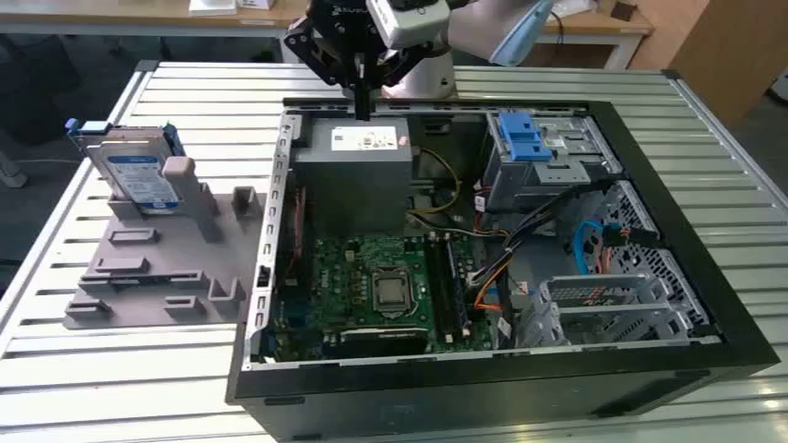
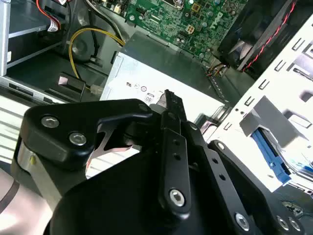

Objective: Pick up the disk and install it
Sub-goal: 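Reach for the disk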

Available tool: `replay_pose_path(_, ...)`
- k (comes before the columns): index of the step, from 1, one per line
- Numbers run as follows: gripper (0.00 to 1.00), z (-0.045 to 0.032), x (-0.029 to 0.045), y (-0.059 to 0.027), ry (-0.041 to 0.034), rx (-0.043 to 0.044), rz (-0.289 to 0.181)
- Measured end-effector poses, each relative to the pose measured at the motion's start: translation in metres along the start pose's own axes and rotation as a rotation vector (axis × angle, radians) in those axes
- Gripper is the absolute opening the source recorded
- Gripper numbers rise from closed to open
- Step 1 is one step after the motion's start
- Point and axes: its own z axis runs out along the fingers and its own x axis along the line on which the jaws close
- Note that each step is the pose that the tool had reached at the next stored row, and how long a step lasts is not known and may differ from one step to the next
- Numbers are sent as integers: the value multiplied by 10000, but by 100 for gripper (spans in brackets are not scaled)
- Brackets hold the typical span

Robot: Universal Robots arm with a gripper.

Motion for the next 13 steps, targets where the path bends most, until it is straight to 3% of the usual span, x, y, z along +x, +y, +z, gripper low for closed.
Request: replay_pose_path(13, 11, 0, 25, -2, 0, 0, 0)
